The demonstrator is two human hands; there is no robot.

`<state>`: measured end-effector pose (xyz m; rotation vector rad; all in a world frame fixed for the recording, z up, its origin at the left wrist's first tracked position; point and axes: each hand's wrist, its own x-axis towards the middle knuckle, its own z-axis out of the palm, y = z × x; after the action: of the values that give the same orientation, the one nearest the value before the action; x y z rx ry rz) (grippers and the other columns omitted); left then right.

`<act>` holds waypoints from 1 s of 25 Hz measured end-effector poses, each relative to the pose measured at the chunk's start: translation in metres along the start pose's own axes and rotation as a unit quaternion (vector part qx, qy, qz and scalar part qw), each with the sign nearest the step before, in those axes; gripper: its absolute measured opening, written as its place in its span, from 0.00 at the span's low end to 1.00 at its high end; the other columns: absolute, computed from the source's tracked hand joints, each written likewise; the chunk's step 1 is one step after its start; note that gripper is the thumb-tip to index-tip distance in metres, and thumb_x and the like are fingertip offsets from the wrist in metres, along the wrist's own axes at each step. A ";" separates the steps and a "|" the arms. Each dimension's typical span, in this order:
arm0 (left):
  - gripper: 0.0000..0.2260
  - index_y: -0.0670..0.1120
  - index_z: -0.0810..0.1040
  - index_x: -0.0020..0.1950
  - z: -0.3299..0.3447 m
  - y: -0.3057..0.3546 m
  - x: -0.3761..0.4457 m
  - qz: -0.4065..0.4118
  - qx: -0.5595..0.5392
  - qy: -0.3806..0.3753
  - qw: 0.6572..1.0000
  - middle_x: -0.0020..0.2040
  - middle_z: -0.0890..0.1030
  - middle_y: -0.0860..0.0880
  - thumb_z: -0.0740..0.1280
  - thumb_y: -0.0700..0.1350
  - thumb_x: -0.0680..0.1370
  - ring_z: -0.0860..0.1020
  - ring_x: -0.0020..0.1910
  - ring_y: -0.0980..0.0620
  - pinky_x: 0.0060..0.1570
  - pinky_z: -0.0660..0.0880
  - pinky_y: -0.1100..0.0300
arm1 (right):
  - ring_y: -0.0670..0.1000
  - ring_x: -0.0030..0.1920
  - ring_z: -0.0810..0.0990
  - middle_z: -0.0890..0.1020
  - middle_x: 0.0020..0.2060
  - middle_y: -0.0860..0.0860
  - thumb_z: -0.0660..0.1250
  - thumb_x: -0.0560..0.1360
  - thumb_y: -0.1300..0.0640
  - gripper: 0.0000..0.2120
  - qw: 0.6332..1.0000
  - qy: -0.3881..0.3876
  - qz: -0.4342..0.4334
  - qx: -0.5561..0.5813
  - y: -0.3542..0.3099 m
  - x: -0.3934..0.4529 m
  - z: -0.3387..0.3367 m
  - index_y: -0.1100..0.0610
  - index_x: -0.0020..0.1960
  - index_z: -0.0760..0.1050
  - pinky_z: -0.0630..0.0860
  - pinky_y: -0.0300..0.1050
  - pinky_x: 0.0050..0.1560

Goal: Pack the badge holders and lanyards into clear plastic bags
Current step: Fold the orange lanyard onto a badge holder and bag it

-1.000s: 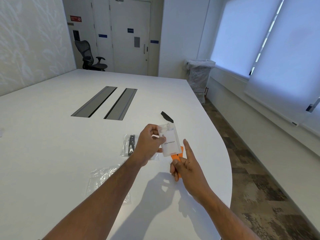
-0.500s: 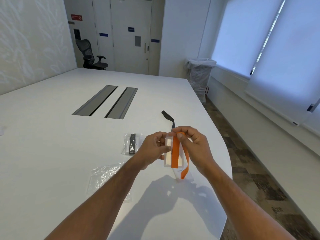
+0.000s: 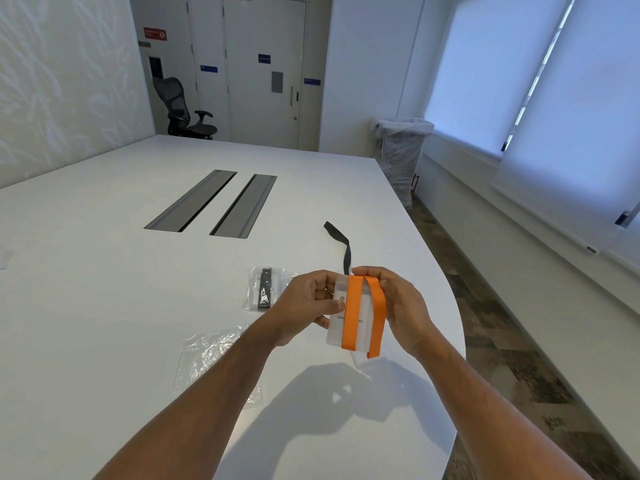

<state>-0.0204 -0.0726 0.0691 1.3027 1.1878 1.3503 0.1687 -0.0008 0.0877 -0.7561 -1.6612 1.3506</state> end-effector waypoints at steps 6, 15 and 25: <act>0.11 0.54 0.84 0.54 -0.002 0.001 0.002 0.013 -0.045 0.003 0.999 0.51 0.88 0.47 0.74 0.40 0.75 0.87 0.50 0.49 0.38 0.82 0.57 | 0.50 0.53 0.86 0.87 0.50 0.44 0.60 0.82 0.47 0.13 0.999 -0.024 0.021 -0.020 0.012 -0.008 0.004 0.42 0.55 0.84 0.84 0.42 0.48; 0.12 0.51 0.83 0.57 -0.001 -0.004 0.005 0.013 -0.080 0.017 0.997 0.54 0.87 0.44 0.75 0.40 0.75 0.86 0.52 0.47 0.41 0.83 0.53 | 0.42 0.50 0.86 0.86 0.46 0.35 0.63 0.80 0.49 0.09 0.998 0.014 0.011 -0.060 0.021 -0.017 0.017 0.43 0.58 0.78 0.82 0.34 0.41; 0.12 0.47 0.81 0.59 -0.008 0.007 0.014 0.026 -0.104 0.106 0.989 0.53 0.87 0.45 0.72 0.36 0.78 0.87 0.51 0.47 0.39 0.83 0.54 | 0.51 0.38 0.83 0.88 0.42 0.50 0.65 0.82 0.54 0.13 0.995 -0.052 0.040 -0.081 0.035 -0.032 0.020 0.45 0.66 0.70 0.82 0.41 0.42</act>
<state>-0.0293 -0.0600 0.0785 1.0688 1.1245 1.6352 0.1642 -0.0291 0.0451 -0.8665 -1.8585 1.3411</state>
